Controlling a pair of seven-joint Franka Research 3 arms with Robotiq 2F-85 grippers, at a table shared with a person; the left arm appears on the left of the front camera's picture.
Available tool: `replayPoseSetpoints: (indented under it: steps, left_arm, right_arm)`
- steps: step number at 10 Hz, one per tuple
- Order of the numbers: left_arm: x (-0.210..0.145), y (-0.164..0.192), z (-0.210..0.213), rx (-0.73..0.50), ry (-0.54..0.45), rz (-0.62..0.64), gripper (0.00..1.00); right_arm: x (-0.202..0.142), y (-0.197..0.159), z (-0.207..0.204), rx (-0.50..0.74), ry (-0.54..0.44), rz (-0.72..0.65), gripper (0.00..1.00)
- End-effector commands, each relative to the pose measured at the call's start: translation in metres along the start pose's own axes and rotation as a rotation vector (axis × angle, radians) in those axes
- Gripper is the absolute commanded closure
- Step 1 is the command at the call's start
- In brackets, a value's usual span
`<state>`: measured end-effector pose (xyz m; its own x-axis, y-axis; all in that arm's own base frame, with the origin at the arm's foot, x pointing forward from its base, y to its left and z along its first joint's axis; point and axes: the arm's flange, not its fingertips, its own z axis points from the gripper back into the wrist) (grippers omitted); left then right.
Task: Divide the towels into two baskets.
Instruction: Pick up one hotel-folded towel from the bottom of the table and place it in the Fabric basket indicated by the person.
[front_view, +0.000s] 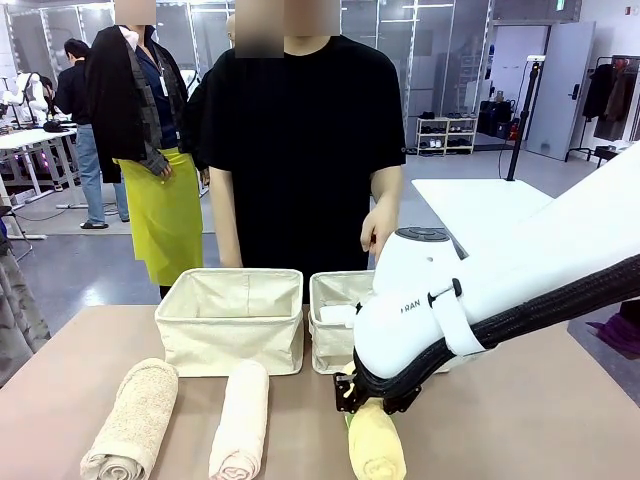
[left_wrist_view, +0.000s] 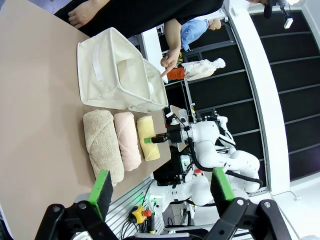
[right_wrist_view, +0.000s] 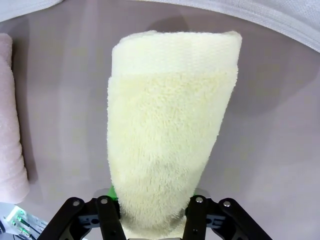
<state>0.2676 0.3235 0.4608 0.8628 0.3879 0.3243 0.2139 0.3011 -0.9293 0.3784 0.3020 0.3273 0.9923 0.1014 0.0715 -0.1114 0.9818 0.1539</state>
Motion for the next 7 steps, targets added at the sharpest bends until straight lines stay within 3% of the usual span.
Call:
replayPoseSetpoints:
  steps: [1,3,4,5,7]
  left_arm:
    - [-0.001,-0.002,0.003,-0.009,-0.006,-0.009,0.00]
    - [-0.001,-0.002,0.003,-0.009,-0.006,-0.009,0.00]
    - [-0.001,-0.002,0.003,-0.009,-0.006,-0.009,0.00]
    - [-0.001,-0.002,0.003,-0.009,-0.006,-0.009,0.00]
    - [-0.001,-0.002,0.003,-0.009,-0.006,-0.009,0.00]
  right_arm:
    - [-0.004,-0.002,0.006,-0.025,-0.031,0.016,0.78]
    - [-0.006,-0.007,0.036,-0.021,-0.027,0.057,0.78]
    - [-0.012,-0.009,0.065,-0.018,0.004,0.139,0.78]
    - [-0.015,-0.006,0.097,0.008,-0.042,0.290,0.78]
    - [-0.008,-0.003,0.153,-0.002,-0.024,0.464,0.78]
